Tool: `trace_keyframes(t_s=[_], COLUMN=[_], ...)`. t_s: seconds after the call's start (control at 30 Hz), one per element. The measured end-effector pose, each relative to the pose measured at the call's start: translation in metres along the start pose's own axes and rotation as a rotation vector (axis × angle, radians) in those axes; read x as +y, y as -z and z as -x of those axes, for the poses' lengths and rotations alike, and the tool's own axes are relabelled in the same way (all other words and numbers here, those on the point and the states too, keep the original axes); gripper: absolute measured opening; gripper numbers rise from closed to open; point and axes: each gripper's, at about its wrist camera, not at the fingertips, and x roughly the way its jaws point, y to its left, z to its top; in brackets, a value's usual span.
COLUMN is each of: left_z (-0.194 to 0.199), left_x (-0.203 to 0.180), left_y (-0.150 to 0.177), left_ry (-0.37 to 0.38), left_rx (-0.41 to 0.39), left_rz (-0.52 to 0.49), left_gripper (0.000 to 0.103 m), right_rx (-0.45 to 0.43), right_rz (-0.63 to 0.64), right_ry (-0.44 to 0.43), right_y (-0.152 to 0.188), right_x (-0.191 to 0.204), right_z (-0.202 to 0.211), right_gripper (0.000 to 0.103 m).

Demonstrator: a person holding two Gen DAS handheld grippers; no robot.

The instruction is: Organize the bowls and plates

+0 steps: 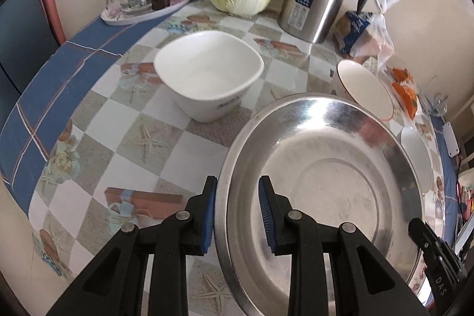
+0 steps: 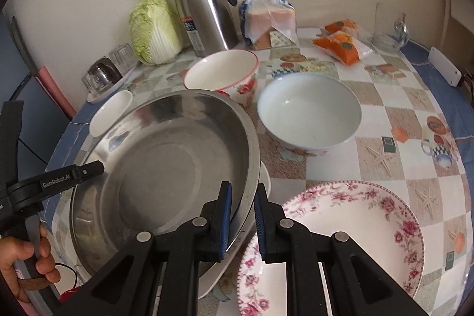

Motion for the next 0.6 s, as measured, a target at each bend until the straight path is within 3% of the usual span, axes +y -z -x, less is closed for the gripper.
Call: trace_keyframes(t_s=[0.6], left_z=[-0.006], left_x=[-0.022], left_y=[0.013], left_ry=[-0.049], left_rx=[0.047], left_rz=[-0.095], left_gripper=[0.029], right_rx=[0.061], right_rz=[0.004], right_ry=[0.082], right_y=[0.003], right_x=[-0.007], right_z=[-0.002], right_gripper=[0.016])
